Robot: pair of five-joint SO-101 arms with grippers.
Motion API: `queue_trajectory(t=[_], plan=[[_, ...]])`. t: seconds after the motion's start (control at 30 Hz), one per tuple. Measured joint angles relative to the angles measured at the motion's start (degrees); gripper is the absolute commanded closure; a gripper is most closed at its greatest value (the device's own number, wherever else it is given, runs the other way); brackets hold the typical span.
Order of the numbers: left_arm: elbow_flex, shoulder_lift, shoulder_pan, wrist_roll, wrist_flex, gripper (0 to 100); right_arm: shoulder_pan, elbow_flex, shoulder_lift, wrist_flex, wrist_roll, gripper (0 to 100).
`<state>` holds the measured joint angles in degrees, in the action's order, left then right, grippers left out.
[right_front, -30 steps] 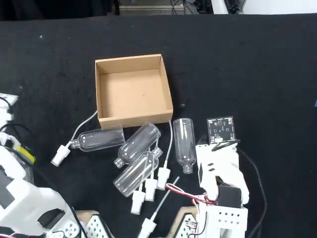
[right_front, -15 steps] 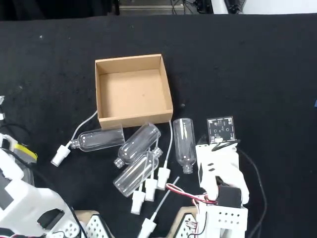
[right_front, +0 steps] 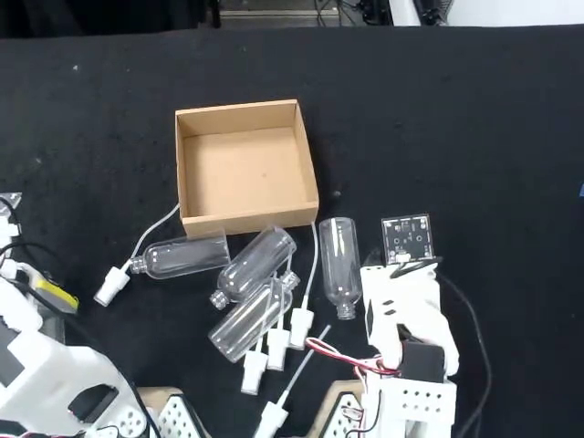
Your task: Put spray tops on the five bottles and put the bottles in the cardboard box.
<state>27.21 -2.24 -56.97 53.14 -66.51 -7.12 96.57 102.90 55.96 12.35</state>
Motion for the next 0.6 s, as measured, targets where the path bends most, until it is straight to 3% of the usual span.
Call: queue_trajectory(t=[0.2, 0.37, 0.6], plan=[[0.0, 0.0, 0.1, -0.2, 0.0, 98, 0.0, 0.0, 0.0, 0.0, 0.0, 86.1], [-1.6, 0.0, 0.3, -0.3, -4.0, 96, 0.0, 0.0, 0.0, 0.0, 0.0, 86.1], [-16.0, 0.0, -2.4, -0.3, -15.6, 96, 0.0, 0.0, 0.0, 0.0, 0.0, 86.3]])
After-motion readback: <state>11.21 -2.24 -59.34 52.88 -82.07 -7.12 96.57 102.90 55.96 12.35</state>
